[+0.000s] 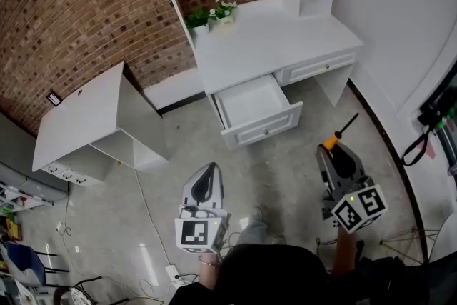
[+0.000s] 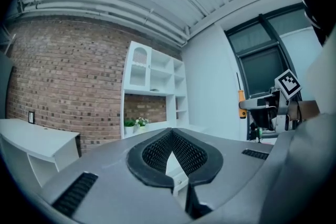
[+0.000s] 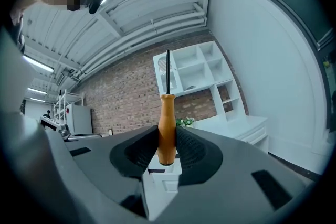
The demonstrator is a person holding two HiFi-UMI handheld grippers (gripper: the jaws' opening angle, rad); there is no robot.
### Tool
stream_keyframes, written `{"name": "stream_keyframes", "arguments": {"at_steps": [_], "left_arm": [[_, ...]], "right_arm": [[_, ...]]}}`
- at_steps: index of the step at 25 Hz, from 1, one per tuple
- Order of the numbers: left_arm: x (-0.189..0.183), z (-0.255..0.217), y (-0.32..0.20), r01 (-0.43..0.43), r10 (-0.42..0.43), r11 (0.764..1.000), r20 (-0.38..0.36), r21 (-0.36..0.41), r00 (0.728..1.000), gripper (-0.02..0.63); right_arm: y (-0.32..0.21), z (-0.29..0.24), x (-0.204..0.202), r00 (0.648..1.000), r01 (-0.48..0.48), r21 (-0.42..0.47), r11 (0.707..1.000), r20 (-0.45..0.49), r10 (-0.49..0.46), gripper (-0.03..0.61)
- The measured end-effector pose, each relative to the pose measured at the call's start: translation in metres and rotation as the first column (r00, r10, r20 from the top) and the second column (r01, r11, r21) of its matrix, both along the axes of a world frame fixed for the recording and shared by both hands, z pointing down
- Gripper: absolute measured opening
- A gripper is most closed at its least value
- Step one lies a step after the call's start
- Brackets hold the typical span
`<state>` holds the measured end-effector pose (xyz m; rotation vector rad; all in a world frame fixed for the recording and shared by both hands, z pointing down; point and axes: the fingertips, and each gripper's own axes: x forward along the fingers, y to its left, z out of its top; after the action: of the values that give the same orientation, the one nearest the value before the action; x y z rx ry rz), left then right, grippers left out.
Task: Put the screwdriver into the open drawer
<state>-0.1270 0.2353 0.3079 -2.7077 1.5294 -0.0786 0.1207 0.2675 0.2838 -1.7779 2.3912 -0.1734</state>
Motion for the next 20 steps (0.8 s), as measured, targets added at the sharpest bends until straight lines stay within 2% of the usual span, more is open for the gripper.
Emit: {"name": "stream_keyframes", "arguments": {"at_steps": [12, 20], "left_arm": [[-0.020, 0.010, -0.118, -0.065, 0.065, 0.998, -0.009, 0.005, 0.998, 0.009], [-0.027, 0.030, -0.170, -0.095, 0.095, 0.995, 0.003, -0.037, 0.995, 0.009]], "right_arm": [[-0.117, 0.001, -0.030, 1.000, -0.011, -0.009, 1.000, -0.012, 0.011, 0.109], [-0.168, 0.012, -0.046, 0.999, -0.020, -0.034, 0.999, -0.032, 0.019, 0.109]]}}
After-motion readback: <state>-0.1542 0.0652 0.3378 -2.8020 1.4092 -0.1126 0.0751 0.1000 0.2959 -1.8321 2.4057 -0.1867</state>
